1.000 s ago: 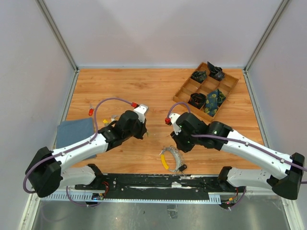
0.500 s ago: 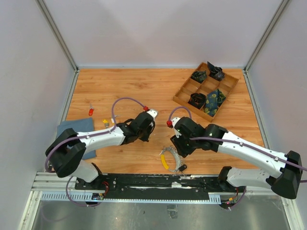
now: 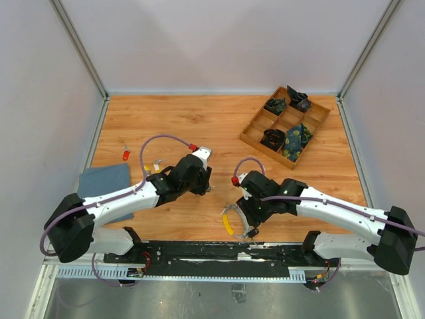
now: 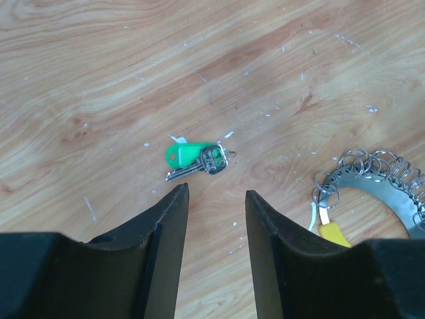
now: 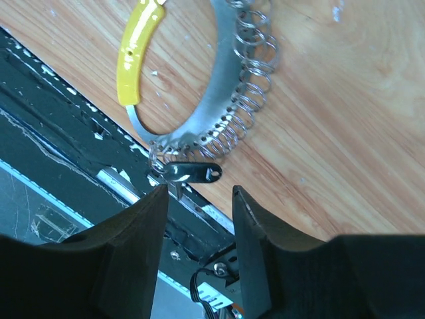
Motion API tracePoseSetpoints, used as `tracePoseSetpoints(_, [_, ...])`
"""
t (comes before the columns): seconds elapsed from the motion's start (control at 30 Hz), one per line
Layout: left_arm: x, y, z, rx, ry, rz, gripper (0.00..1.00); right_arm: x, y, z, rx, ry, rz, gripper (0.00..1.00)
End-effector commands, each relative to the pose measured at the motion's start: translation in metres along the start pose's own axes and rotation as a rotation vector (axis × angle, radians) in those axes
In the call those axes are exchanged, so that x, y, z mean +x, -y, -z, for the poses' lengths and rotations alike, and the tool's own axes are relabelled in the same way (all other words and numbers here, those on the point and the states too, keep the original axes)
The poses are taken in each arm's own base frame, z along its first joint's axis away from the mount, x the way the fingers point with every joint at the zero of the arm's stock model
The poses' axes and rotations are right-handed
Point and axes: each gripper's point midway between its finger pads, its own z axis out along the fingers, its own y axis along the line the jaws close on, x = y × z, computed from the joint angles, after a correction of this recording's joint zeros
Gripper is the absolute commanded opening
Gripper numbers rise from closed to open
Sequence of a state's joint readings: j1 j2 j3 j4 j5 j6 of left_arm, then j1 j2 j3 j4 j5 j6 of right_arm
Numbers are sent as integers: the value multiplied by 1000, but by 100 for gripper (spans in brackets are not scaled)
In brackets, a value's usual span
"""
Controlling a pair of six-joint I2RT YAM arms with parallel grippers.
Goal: Put the keys on the keyring
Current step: Move the keyring to the center of the board.
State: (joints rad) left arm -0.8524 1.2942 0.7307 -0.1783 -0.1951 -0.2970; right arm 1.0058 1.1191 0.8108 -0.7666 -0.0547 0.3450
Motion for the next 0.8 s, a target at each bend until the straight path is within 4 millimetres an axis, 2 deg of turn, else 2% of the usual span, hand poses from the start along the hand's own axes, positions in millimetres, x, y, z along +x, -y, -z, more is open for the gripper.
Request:
tracePoseSetpoints(0.0, [-9,-18,20,-72,71,94,45,-18,-28,-16,-138,56,96,43])
tracePoseSetpoints(0.13, [-38,-37,57,-110,215,189,48,-26,-50,-29,-201,59,226,40])
tracePoseSetpoints(0.27, [-59,-48,91,-136,315,228,50,-23,-54,-47,-199,0,278,37])
tracePoseSetpoints(0.37, [-66,-54,107,-158,335,229,50,-20,-49,-61,-154,-55,279,38])
tracePoseSetpoints(0.43, [-69,-60,118,-183,350,234,50,-22,-48,-66,-116,-72,263,42])
tracePoseSetpoints(0.53, [-76,-69,136,-218,394,257,50,-30,-49,-70,-37,-73,226,43])
tracePoseSetpoints(0.67, [-89,-77,164,-229,471,294,52,-34,-66,-78,5,-67,173,43])
tracePoseSetpoints(0.77, [-93,-81,180,-237,499,302,53,-33,-71,-85,60,-80,116,43])
